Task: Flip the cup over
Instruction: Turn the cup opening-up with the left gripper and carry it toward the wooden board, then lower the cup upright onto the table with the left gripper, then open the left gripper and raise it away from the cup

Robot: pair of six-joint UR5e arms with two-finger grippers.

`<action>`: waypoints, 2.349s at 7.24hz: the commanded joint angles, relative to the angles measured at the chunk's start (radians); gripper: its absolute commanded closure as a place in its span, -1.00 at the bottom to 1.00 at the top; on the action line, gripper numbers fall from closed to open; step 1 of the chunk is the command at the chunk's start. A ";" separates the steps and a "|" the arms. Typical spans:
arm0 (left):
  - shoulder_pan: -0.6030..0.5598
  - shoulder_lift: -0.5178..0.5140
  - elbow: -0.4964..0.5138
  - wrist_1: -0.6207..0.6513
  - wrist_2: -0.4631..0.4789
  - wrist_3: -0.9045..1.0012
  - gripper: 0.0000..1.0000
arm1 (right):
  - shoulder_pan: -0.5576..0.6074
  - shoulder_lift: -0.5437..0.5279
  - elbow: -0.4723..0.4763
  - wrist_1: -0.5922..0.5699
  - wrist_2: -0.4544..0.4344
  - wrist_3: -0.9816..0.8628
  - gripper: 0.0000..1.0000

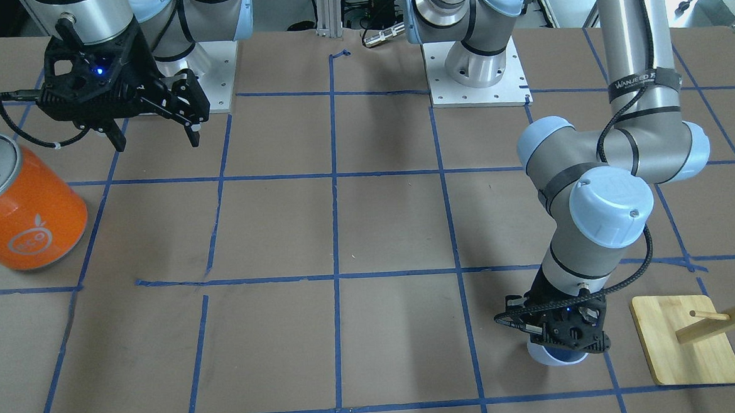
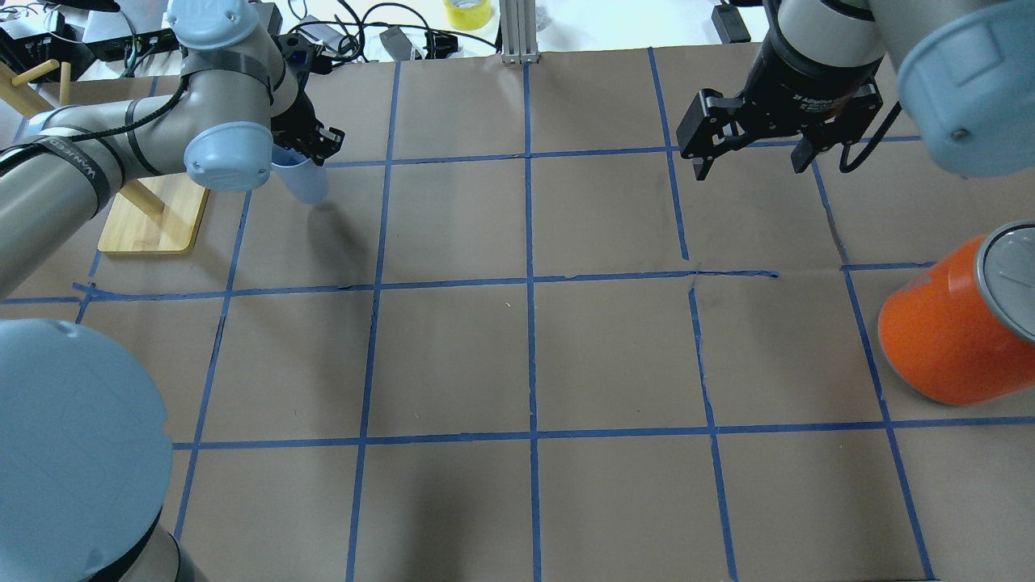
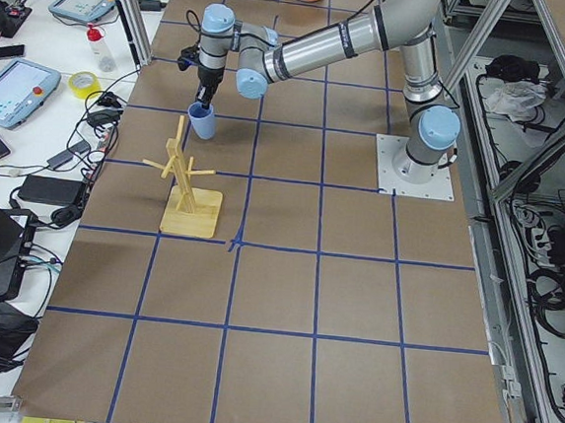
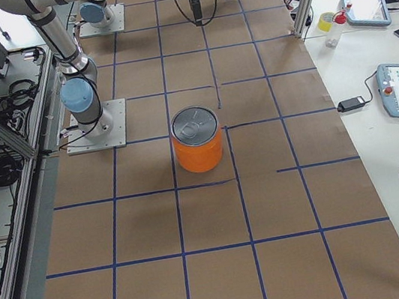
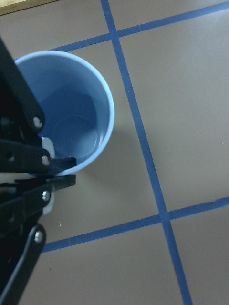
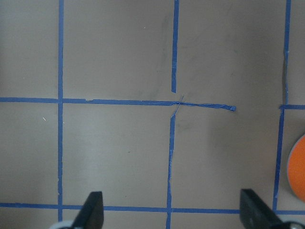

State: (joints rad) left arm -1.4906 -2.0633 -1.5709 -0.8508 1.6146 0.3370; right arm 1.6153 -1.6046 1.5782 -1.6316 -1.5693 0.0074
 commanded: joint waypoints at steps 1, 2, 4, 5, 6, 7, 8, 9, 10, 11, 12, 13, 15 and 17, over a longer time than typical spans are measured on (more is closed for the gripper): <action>0.003 0.006 -0.043 0.027 0.005 -0.001 1.00 | 0.000 0.000 0.000 -0.001 0.000 0.000 -1.00; 0.004 0.005 -0.049 0.027 0.004 -0.006 1.00 | 0.000 0.002 0.000 -0.001 0.000 0.000 -1.00; 0.009 0.005 -0.052 0.029 0.007 -0.007 0.56 | 0.000 0.000 0.000 0.001 0.000 0.000 -1.00; 0.010 0.005 -0.054 0.027 0.005 -0.012 -0.98 | 0.000 0.002 0.000 -0.001 0.000 0.000 -1.00; 0.013 0.009 -0.052 0.026 0.010 -0.012 -1.00 | 0.000 0.000 0.000 -0.001 0.000 0.000 -1.00; 0.013 0.032 -0.051 0.007 0.008 -0.024 -1.00 | 0.000 0.000 0.002 -0.001 0.000 0.000 -1.00; 0.009 0.064 -0.035 -0.041 0.005 -0.041 -1.00 | 0.000 0.002 0.002 -0.001 0.000 0.000 -1.00; 0.004 0.121 -0.017 -0.109 0.002 -0.053 -1.00 | 0.000 0.002 0.002 -0.001 0.000 0.000 -1.00; -0.005 0.190 0.011 -0.257 0.001 -0.074 -1.00 | 0.000 0.002 0.002 -0.001 0.000 -0.001 -1.00; -0.011 0.268 0.031 -0.407 -0.021 -0.087 -1.00 | 0.000 0.002 0.002 -0.001 0.000 0.000 -1.00; -0.019 0.337 0.046 -0.497 -0.051 -0.104 -1.00 | 0.000 0.002 0.002 -0.001 0.000 0.000 -1.00; -0.033 0.395 0.055 -0.589 -0.062 -0.125 -1.00 | 0.000 0.000 0.002 0.001 0.000 -0.001 -1.00; -0.040 0.486 0.075 -0.768 -0.062 -0.138 -1.00 | 0.000 0.000 0.002 0.001 0.000 -0.001 -1.00; -0.092 0.493 0.048 -0.763 -0.042 -0.171 -1.00 | 0.000 0.000 0.002 -0.001 0.000 -0.001 -1.00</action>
State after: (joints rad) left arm -1.5522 -1.5736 -1.5113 -1.6057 1.5600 0.1827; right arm 1.6153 -1.6045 1.5800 -1.6310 -1.5693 0.0063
